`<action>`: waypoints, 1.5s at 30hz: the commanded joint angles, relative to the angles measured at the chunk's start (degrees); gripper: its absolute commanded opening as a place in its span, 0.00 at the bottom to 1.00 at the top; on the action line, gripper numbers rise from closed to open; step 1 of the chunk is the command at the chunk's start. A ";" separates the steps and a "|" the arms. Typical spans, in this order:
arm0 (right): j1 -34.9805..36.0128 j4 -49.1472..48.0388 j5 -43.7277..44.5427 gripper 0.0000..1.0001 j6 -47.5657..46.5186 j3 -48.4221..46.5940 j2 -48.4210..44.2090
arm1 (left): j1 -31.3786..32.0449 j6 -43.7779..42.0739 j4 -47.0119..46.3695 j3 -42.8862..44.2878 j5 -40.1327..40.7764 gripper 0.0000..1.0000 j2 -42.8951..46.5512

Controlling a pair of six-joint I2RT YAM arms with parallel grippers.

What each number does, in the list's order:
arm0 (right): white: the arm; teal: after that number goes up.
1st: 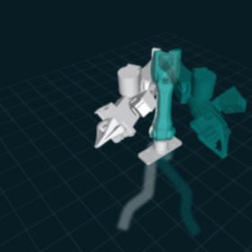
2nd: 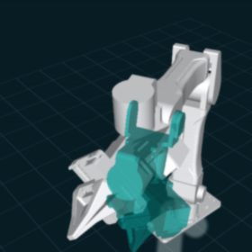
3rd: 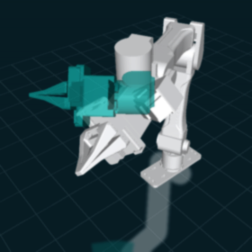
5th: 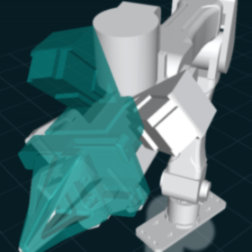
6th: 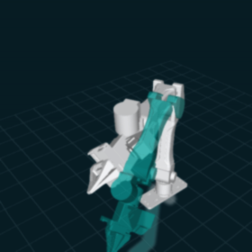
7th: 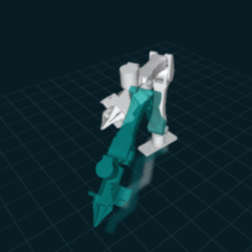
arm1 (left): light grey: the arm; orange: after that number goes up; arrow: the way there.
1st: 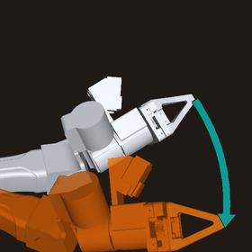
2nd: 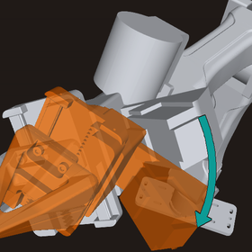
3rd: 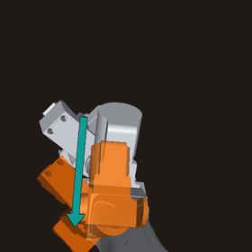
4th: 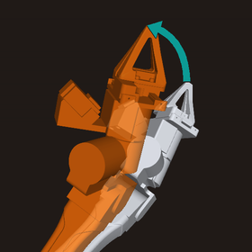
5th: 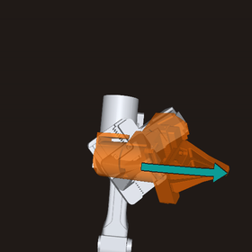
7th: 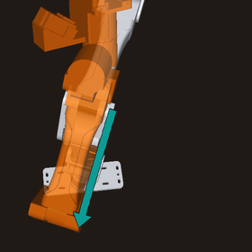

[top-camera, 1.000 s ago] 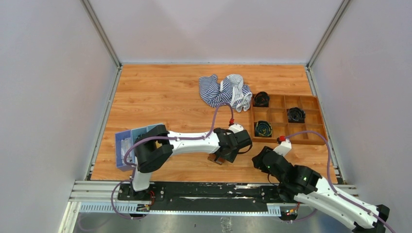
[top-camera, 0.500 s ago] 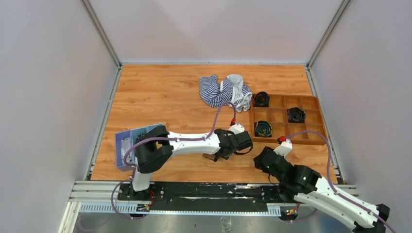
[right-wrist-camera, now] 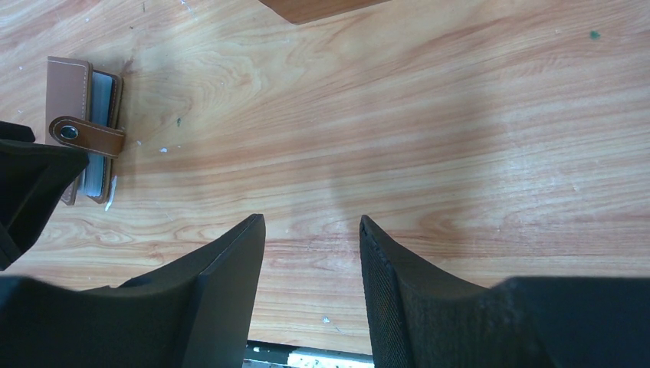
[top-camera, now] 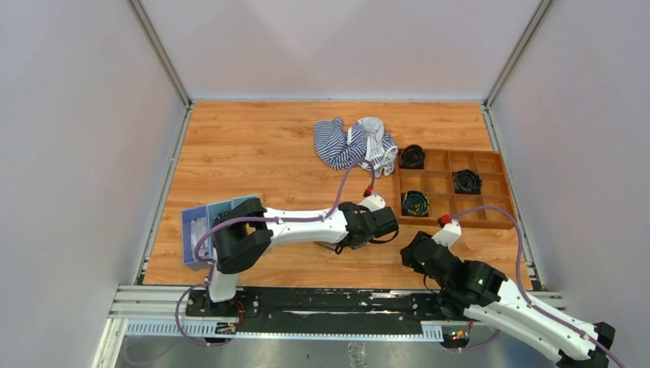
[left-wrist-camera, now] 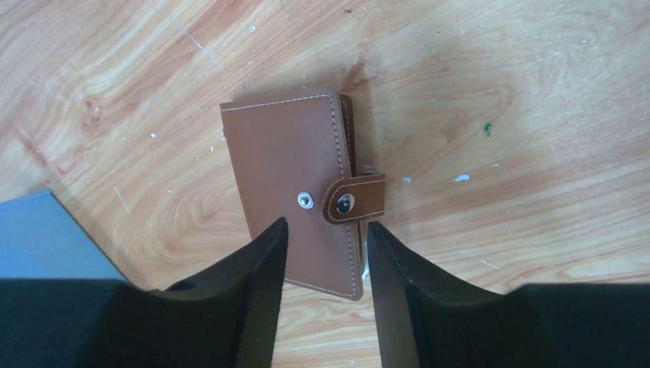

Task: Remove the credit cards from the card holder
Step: Open the card holder at the center of the board.

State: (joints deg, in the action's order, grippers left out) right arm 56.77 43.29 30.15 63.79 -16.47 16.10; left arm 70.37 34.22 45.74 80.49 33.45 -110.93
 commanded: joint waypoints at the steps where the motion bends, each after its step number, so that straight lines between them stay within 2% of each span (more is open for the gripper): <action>1: -0.70 1.01 2.80 0.53 1.33 -1.42 -0.01 | 0.38 -0.38 1.58 0.69 2.54 0.58 1.80; 3: -0.72 0.86 2.81 0.53 1.34 -1.30 -0.01 | 0.38 -0.34 1.64 0.48 1.01 0.74 1.61; 5: -0.70 0.56 2.79 0.53 1.19 -1.27 0.10 | 0.38 -0.03 1.56 0.09 -0.25 0.79 1.51; 7: -0.70 0.33 2.88 0.53 1.08 -1.21 0.29 | 0.38 0.04 1.55 -0.36 -0.36 0.80 1.22; 19: -0.77 -0.98 2.56 0.53 0.81 -1.20 1.74 | 0.39 0.01 2.01 -2.81 3.06 0.47 -0.08; 22: -0.70 -1.28 2.59 0.53 0.56 -1.48 2.04 | 0.38 -0.13 2.08 -2.57 3.85 0.31 0.54; 26: -0.74 -1.51 2.63 0.53 0.15 -2.18 2.37 | 0.41 -0.75 2.37 -1.67 4.16 0.03 1.98; 27: -0.74 -1.50 2.63 0.53 -0.07 -2.50 2.40 | 0.39 -0.91 2.47 -1.36 3.65 0.00 2.86; 37: -0.70 -5.60 0.69 0.53 -3.99 -5.54 5.02 | 0.28 -2.30 2.19 -0.42 -5.45 0.00 12.57; 45: -0.70 -18.92 -7.13 0.52 -8.42 -6.62 11.74 | -3.75 -2.02 0.49 -5.28 -15.77 0.00 17.30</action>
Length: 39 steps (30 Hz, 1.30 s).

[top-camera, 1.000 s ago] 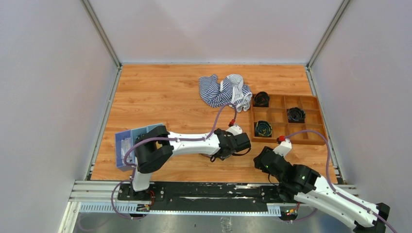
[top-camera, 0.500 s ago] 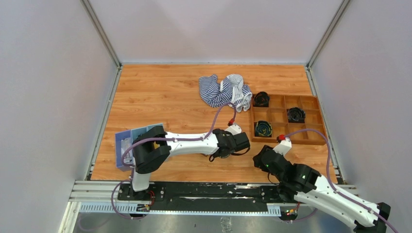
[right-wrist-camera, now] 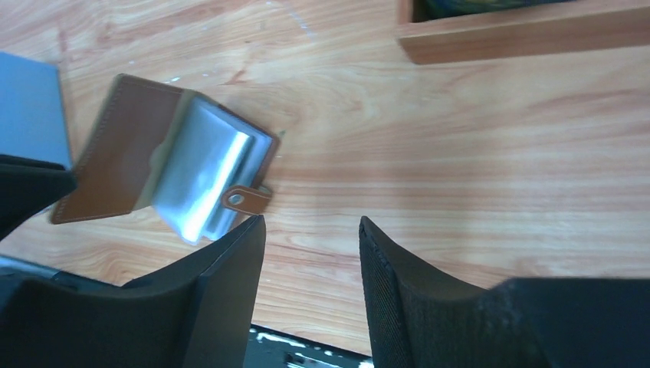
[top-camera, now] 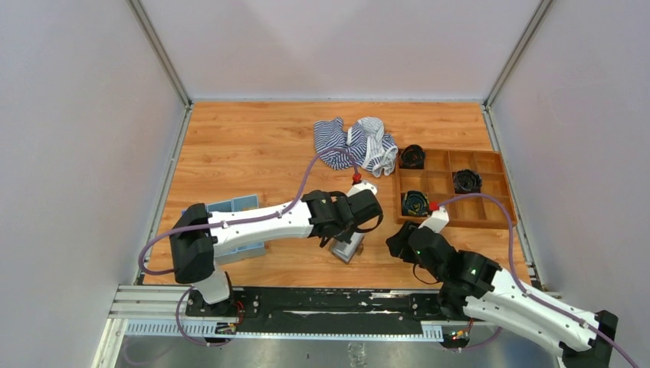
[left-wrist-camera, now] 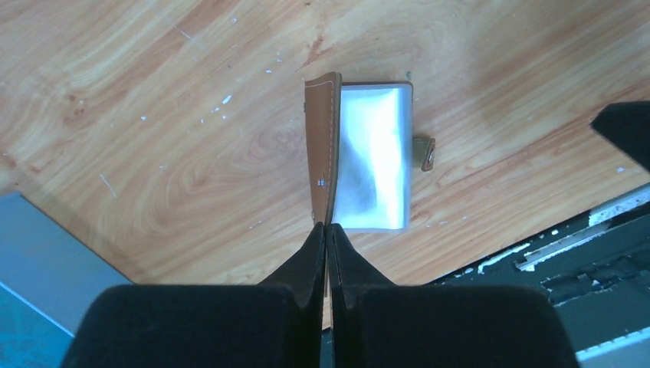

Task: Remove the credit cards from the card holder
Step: Open the card holder at the center of the board.

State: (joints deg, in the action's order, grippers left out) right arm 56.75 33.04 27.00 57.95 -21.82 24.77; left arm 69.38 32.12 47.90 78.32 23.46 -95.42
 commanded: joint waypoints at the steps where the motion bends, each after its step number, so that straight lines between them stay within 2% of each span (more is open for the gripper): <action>1: -0.68 -11.63 -5.79 0.52 -2.71 -1.09 4.59 | -3.87 -0.61 -3.03 -4.85 -7.06 0.00 2.26; 7: -0.68 -26.98 -16.04 0.47 -6.74 -2.62 18.30 | -14.70 -1.70 -18.43 -19.27 -23.97 0.00 6.98; 12: -0.75 -32.35 -21.52 0.40 -10.59 -6.74 30.01 | -17.46 -2.44 -17.75 -21.54 -21.89 0.00 7.08; 16: -0.80 -36.82 -23.75 0.39 -11.46 -8.98 34.93 | -17.96 -2.99 -16.80 -21.81 -20.99 0.00 4.99; 26: -1.28 -35.96 -19.79 0.41 -10.45 -9.68 39.27 | -18.53 -3.10 -17.27 -22.18 -20.78 0.00 2.46; 32: -5.19 -33.43 -18.68 0.44 -7.70 -5.29 37.39 | -19.02 -3.46 -15.83 -22.66 -19.09 0.00 -0.17; 39: -8.06 -26.00 -20.12 0.44 -7.71 -2.85 34.52 | -19.20 -3.02 -15.97 -23.11 -19.35 0.00 -1.69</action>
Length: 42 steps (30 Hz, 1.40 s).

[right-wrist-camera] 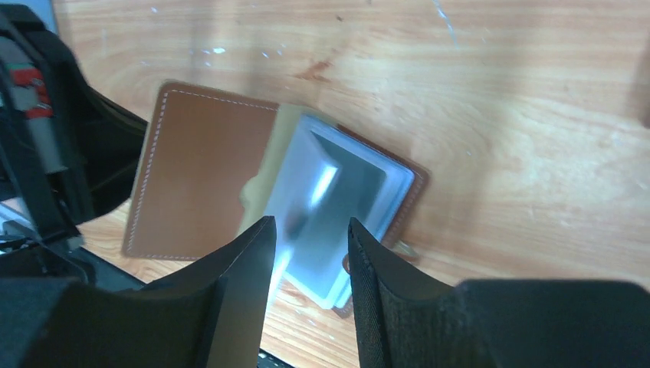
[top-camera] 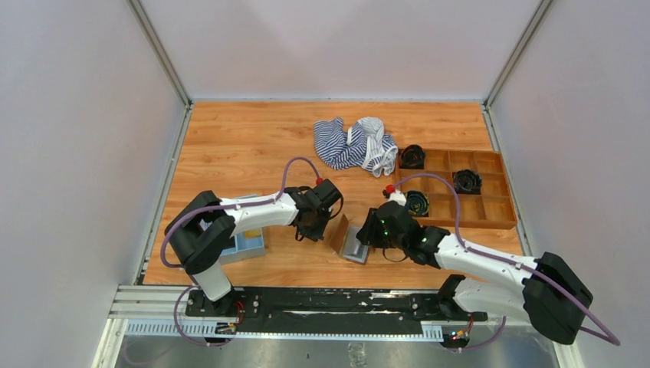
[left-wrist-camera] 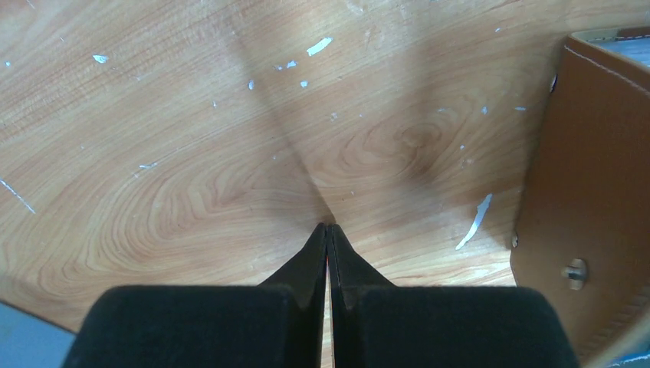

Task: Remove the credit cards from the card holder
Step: Open the card holder at the center of the board.

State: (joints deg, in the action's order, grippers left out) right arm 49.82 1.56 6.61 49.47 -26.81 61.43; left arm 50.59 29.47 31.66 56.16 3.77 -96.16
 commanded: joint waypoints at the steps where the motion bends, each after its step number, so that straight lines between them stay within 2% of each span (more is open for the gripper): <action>1: -1.15 6.13 0.13 0.44 1.20 2.71 -3.12 | -0.40 -0.30 0.06 -1.03 0.17 0.00 -1.06; 6: -1.13 6.96 -0.28 0.44 2.63 6.72 -9.46 | -0.40 0.19 -0.57 -1.48 -0.40 0.00 -1.62; 11: -1.22 7.87 -1.60 0.37 1.46 7.57 -12.33 | -0.40 0.52 -0.22 -1.08 -0.89 0.00 -1.77; 16: -1.22 8.21 -3.61 0.35 0.87 6.29 -13.81 | -0.35 0.74 0.35 0.74 -1.76 0.00 5.87; 19: -1.22 7.99 -3.11 0.32 0.27 5.39 -14.08 | -0.33 1.53 0.20 2.20 -1.58 0.14 11.95; 22: -1.17 7.37 -3.04 0.29 -0.84 4.51 -12.01 | -0.38 2.50 0.03 3.65 -1.76 0.24 16.20; 30: -1.14 4.36 -5.65 0.21 -2.75 1.93 -2.63 | -0.38 4.33 -0.17 5.40 -4.42 0.30 20.19; 36: -1.09 0.61 -9.06 0.21 -3.56 -0.33 1.17 | -0.31 5.13 -0.57 4.86 -6.06 0.32 20.65; 42: -1.11 -0.96 -9.53 0.24 -4.64 -4.05 5.24 | -0.32 8.43 -5.11 0.82 -11.68 0.32 21.60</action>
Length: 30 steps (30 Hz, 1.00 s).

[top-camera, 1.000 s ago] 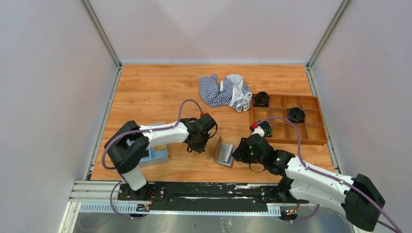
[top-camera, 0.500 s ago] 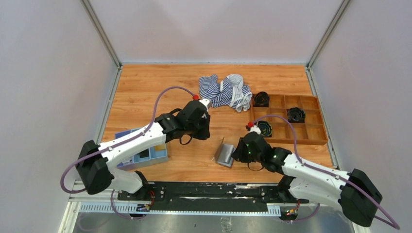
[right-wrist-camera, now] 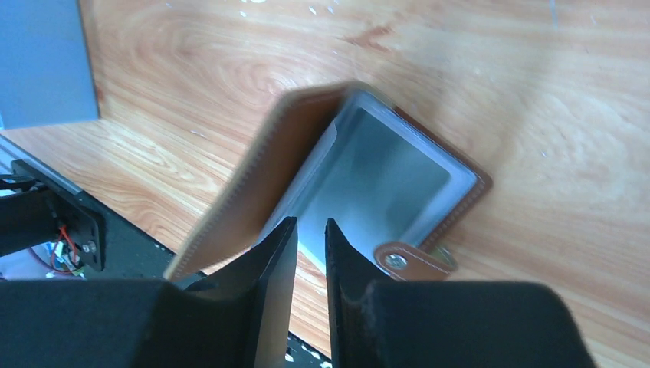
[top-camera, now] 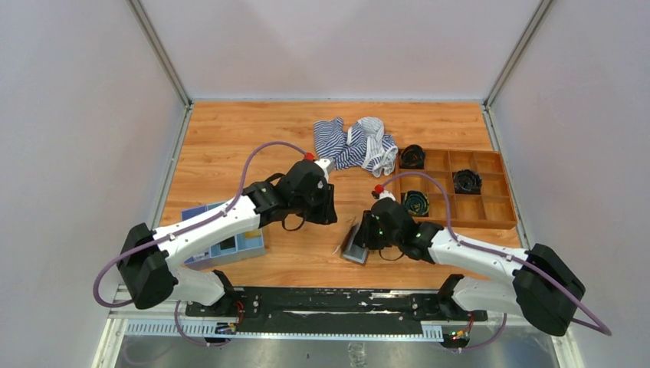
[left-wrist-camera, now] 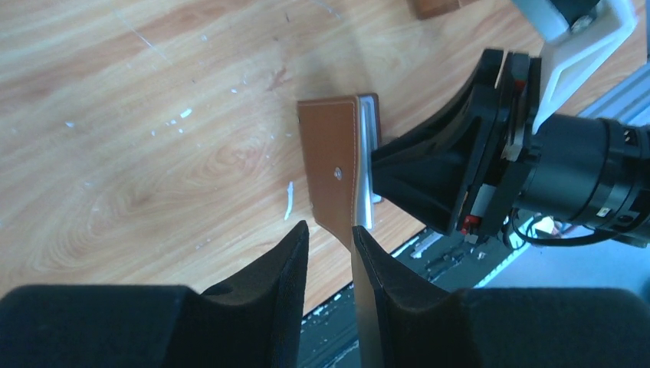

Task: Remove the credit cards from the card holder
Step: Open the card holder at the center of the board.

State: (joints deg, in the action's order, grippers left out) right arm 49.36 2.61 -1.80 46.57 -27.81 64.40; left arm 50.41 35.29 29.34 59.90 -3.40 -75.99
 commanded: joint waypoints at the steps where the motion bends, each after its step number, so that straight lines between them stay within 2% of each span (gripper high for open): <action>1: -0.63 -2.14 -1.36 0.24 -1.83 -3.56 3.17 | -0.17 2.98 -3.11 -3.57 -4.69 0.32 1.64; 12: -0.65 -11.49 -5.77 0.22 -1.29 -8.62 19.44 | -0.23 5.43 -3.90 -6.33 -3.93 0.32 4.38; 16: -0.68 -12.59 -6.47 0.21 -0.90 -9.10 22.85 | -0.23 8.53 -9.36 -9.89 -7.67 0.32 4.25; 21: -0.67 -12.72 -6.96 0.21 -0.43 -8.47 22.99 | -0.23 11.64 -17.43 -14.61 -9.28 0.31 0.89; 30: -0.69 -11.39 -6.21 0.21 -0.62 -7.04 20.31 | -0.23 13.33 -25.77 -18.23 -10.82 0.29 -8.51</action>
State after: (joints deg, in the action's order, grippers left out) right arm 49.36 -9.91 -8.05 45.71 -35.99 85.93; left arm 50.41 47.27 9.58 42.92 -12.99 -80.90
